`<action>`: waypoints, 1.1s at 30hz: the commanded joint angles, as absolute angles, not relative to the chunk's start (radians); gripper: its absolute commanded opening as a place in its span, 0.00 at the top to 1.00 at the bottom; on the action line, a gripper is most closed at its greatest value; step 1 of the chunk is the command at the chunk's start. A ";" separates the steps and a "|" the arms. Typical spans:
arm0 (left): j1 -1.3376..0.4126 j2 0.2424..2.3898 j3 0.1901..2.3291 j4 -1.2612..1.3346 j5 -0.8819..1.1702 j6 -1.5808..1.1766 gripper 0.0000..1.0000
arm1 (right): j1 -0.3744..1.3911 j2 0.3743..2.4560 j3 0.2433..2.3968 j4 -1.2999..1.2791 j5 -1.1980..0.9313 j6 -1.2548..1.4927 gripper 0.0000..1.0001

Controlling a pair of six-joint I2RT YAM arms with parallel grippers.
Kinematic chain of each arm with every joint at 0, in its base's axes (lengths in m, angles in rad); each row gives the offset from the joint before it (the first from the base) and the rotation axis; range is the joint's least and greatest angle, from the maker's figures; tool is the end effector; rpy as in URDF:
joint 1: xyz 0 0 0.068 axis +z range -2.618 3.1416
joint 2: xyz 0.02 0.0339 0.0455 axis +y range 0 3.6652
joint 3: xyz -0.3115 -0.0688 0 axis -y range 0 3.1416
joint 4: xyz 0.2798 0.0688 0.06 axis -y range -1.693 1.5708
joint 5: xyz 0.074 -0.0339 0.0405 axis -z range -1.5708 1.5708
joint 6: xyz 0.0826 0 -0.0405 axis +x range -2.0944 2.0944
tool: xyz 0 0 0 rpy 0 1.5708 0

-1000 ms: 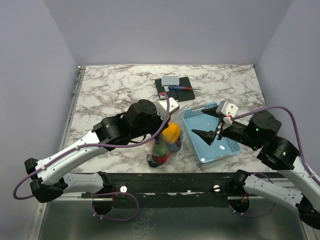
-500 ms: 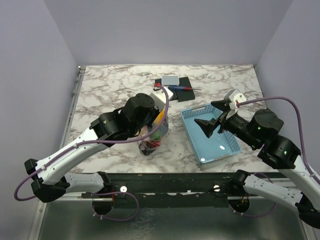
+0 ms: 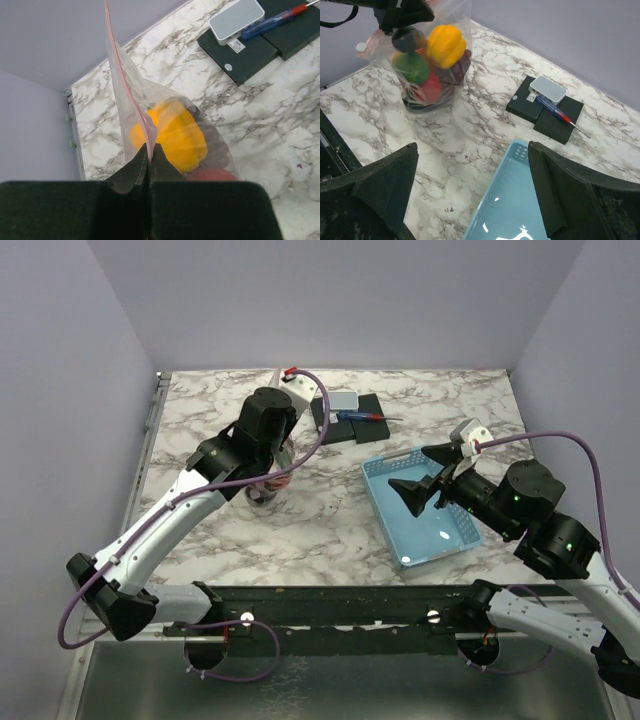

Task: Place the food in the zip-top bag and seal the zipper
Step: Place the zipper food storage bag at the center of the board.

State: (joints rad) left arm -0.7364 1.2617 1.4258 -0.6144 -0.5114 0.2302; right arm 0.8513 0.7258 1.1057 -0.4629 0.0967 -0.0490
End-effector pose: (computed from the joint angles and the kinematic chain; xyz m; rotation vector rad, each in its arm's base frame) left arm 0.2664 -0.1870 0.4516 0.6195 1.8645 0.1862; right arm 0.1248 0.1303 0.4668 -0.6631 1.5440 0.5285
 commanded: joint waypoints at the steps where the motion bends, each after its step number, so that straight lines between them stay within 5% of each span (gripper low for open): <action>1: -0.702 1.311 1.413 -0.450 -0.555 0.337 1.00 | 0.851 0.707 1.085 -0.454 0.115 -0.029 0.03; 16: -0.767 1.400 1.141 -0.315 -0.188 0.053 1.00 | 0.851 0.680 1.033 -0.454 0.107 -0.018 0.03; 33: -0.975 1.242 0.901 -0.301 -0.245 -0.183 1.00 | 0.851 0.623 0.950 -0.425 0.400 0.070 0.00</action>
State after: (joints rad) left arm -0.9497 1.3117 0.9398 -0.3176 -0.2188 -0.0895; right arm 0.8516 0.6540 0.9833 -0.4561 0.2779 0.0284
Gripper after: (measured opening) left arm 0.008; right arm 0.991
